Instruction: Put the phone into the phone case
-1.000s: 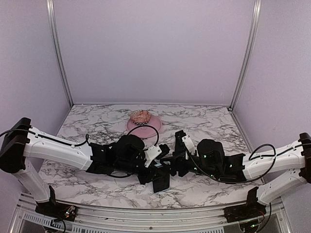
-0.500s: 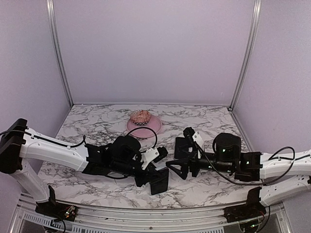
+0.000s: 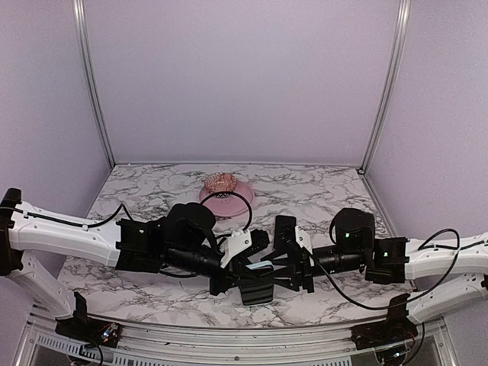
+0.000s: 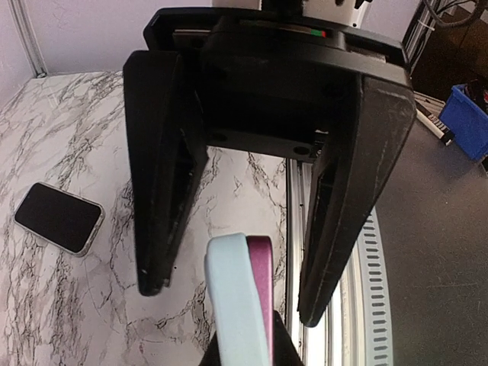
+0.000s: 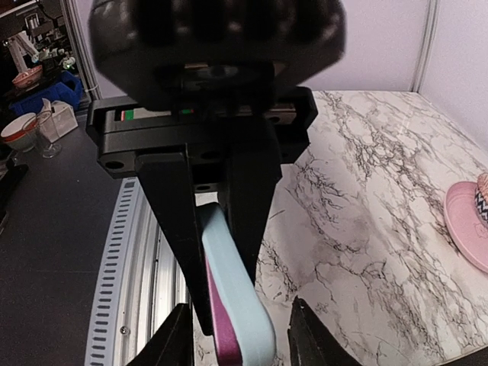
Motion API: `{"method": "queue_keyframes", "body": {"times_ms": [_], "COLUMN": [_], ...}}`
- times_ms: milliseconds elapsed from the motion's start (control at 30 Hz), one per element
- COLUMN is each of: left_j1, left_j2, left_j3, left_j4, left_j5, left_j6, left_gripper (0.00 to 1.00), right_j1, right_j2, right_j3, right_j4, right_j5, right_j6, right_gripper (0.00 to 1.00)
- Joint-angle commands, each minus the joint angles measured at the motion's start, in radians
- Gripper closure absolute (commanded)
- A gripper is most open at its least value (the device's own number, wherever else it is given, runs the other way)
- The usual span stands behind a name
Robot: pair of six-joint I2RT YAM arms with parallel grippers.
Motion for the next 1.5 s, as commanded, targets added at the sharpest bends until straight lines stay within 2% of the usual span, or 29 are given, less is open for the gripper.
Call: {"method": "queue_keyframes", "body": {"times_ms": [0, 67, 100, 233, 267, 333, 400, 467, 567, 733, 867, 900, 1000, 1033, 1067, 1167, 1200, 1233, 1267, 1367, 1467], "left_j1": [-0.006, -0.006, -0.006, -0.006, -0.006, -0.004, -0.003, -0.002, -0.001, -0.003, -0.003, -0.003, -0.003, -0.002, -0.003, -0.003, -0.003, -0.002, -0.001, -0.001, -0.001], "left_j2": [-0.054, -0.057, -0.057, -0.078, -0.089, -0.126, -0.175, -0.218, -0.251, -0.226, -0.202, -0.196, -0.185, -0.185, -0.191, -0.216, -0.226, -0.235, -0.244, -0.25, -0.246], "left_j3": [0.033, 0.033, 0.031, 0.023, 0.017, -0.017, -0.072, -0.108, -0.121, -0.094, -0.087, -0.082, -0.063, -0.06, -0.06, -0.065, -0.066, -0.069, -0.069, -0.064, -0.06], "left_j4": [-0.002, -0.001, -0.002, 0.001, 0.009, 0.042, 0.093, 0.115, 0.116, 0.116, 0.118, 0.118, 0.118, 0.119, 0.124, 0.14, 0.146, 0.153, 0.157, 0.159, 0.16], "left_j5": [0.02, 0.023, 0.028, 0.03, 0.014, -0.012, -0.038, -0.058, -0.081, -0.032, -0.017, -0.01, 0.013, 0.014, 0.012, 0.002, 0.002, 0.003, 0.003, 0.004, 0.014], "left_j6": [0.025, 0.028, 0.028, 0.02, 0.013, -0.002, -0.011, -0.012, -0.016, -0.022, -0.023, -0.024, -0.03, -0.032, -0.032, -0.037, -0.037, -0.038, -0.039, -0.042, -0.051], "left_gripper": [1.0, 1.0, 1.0, 1.0, 0.93, 0.71, 0.63, 0.62, 0.66, 0.64, 0.66, 0.7, 0.96, 1.0, 1.0, 1.0, 1.0, 1.0, 1.0, 1.0, 1.0], "right_j1": [-0.005, -0.004, -0.004, -0.004, -0.004, -0.005, -0.007, -0.006, -0.006, -0.006, -0.007, -0.006, -0.006, -0.006, -0.006, -0.006, -0.006, -0.006, -0.007, -0.008, -0.008], "right_j2": [0.03, 0.043, 0.047, 0.043, 0.038, 0.014, -0.016, -0.044, -0.067, -0.073, -0.082, -0.085, -0.086, -0.086, -0.086, -0.094, -0.097, -0.101, -0.1, -0.079, -0.036], "right_j3": [0.064, 0.08, 0.088, 0.118, 0.128, 0.147, 0.162, 0.174, 0.181, 0.19, 0.195, 0.197, 0.201, 0.2, 0.197, 0.165, 0.143, 0.116, 0.082, 0.041, 0.045], "right_j4": [-0.001, -0.021, -0.029, -0.066, -0.078, -0.084, -0.068, -0.048, -0.025, -0.002, 0.036, 0.042, 0.038, 0.033, 0.026, 0.002, -0.002, 0.001, 0.007, 0.043, 0.061], "right_j5": [-0.083, -0.104, -0.109, -0.1, -0.096, -0.106, -0.135, -0.161, -0.172, -0.157, -0.165, -0.162, -0.16, -0.156, -0.149, -0.118, -0.108, -0.089, -0.074, -0.074, -0.088], "right_j6": [-0.029, -0.029, -0.026, -0.025, -0.028, -0.029, -0.027, -0.022, -0.014, -0.009, 0.0, 0.002, 0.002, 0.001, 0.001, 0.01, 0.008, 0.011, 0.016, 0.046, 0.054], "right_gripper": [0.73, 0.98, 1.0, 1.0, 1.0, 1.0, 1.0, 1.0, 1.0, 1.0, 1.0, 1.0, 1.0, 1.0, 0.94, 0.52, 0.4, 0.33, 0.3, 0.31, 0.41]}}
